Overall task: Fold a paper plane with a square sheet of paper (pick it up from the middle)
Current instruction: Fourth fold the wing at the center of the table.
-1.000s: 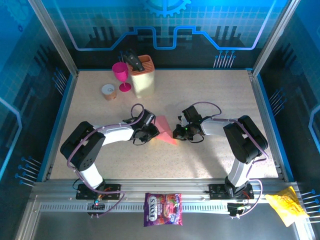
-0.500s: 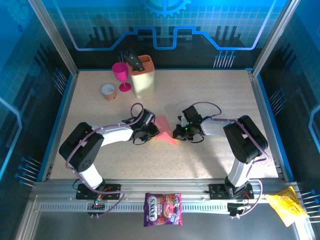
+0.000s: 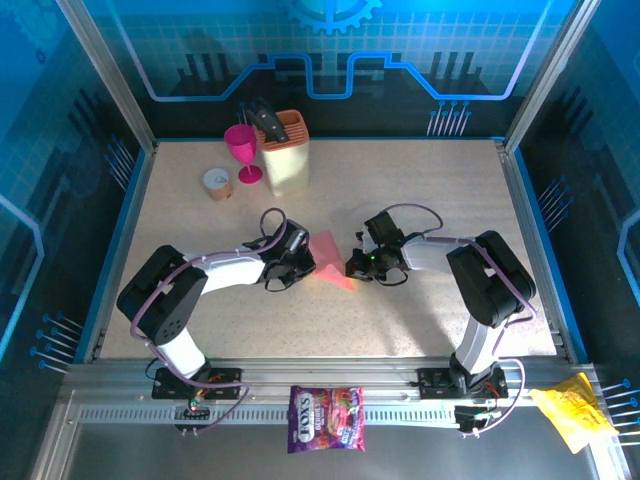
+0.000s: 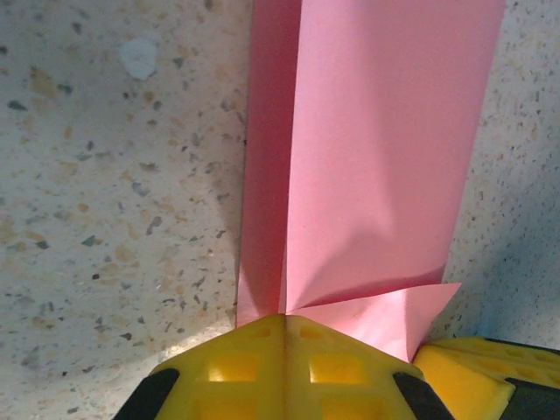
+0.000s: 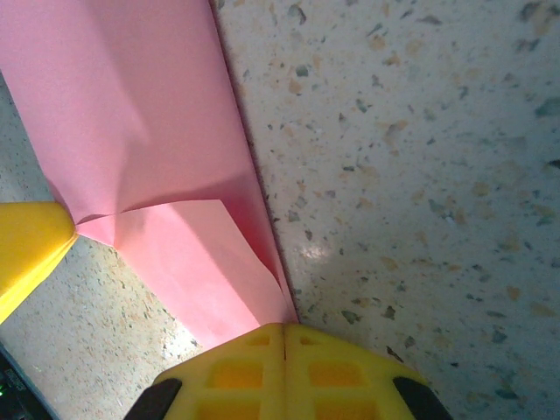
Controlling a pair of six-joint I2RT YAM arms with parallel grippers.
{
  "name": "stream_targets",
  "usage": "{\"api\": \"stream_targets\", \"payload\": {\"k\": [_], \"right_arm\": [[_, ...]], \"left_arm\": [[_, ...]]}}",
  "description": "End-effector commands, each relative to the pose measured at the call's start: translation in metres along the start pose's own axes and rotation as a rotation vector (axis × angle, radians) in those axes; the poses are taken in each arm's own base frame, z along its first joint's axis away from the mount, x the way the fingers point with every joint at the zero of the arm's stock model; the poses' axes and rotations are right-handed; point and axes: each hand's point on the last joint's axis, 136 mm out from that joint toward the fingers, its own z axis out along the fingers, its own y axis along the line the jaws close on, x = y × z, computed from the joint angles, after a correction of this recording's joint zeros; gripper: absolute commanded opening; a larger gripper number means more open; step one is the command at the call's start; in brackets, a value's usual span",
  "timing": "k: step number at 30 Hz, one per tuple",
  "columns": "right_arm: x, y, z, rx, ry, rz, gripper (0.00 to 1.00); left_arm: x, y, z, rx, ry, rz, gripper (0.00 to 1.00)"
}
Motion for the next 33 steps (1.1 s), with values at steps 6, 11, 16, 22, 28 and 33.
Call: {"api": "stream_targets", "payload": {"k": [6, 11, 16, 22, 28, 33], "right_arm": [[0.014, -0.031, 0.007, 0.084, 0.061, 0.054, 0.0], [-0.002, -0.009, -0.009, 0.024, 0.019, 0.016, 0.0], [-0.009, 0.016, -0.014, -0.021, 0.017, -0.021, 0.0], [-0.009, 0.042, -0.004, -0.043, 0.032, -0.061, 0.0], [-0.01, 0.055, 0.011, -0.045, 0.05, -0.073, 0.0], [-0.012, 0.046, 0.028, -0.022, 0.071, -0.045, 0.0]], "left_arm": [[0.001, -0.001, -0.01, 0.031, -0.017, -0.006, 0.0], [0.001, -0.001, -0.013, 0.037, -0.021, -0.012, 0.0], [0.001, -0.002, -0.015, 0.046, -0.022, -0.018, 0.0], [0.001, -0.003, -0.018, 0.052, -0.025, -0.016, 0.0], [0.0, -0.005, -0.019, 0.051, -0.027, -0.012, 0.0], [-0.001, -0.008, -0.022, 0.061, -0.031, -0.011, 0.0]]}}
